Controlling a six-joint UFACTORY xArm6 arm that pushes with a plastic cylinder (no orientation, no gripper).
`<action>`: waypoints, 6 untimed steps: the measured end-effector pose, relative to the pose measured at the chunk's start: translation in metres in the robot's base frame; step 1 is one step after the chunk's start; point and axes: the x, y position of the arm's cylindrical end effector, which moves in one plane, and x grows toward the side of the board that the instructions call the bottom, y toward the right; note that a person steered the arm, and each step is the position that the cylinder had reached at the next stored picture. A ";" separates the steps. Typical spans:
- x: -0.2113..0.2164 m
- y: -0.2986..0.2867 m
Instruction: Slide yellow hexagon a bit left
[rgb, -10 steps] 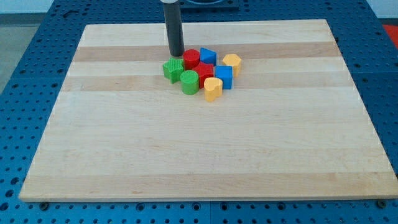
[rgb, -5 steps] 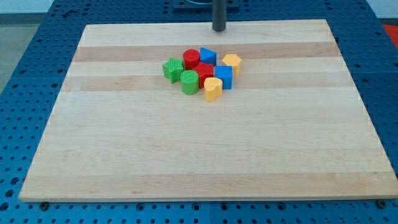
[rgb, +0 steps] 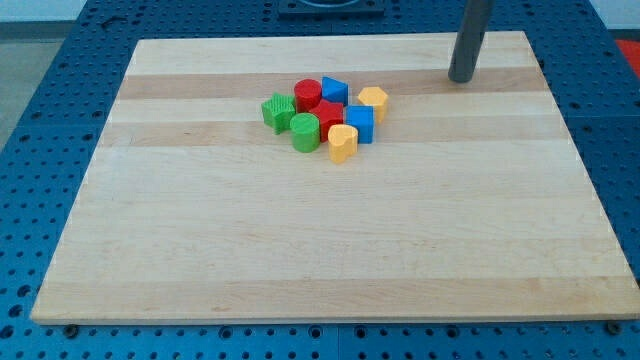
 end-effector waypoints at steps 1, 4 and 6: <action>0.035 -0.013; 0.045 -0.103; 0.045 -0.137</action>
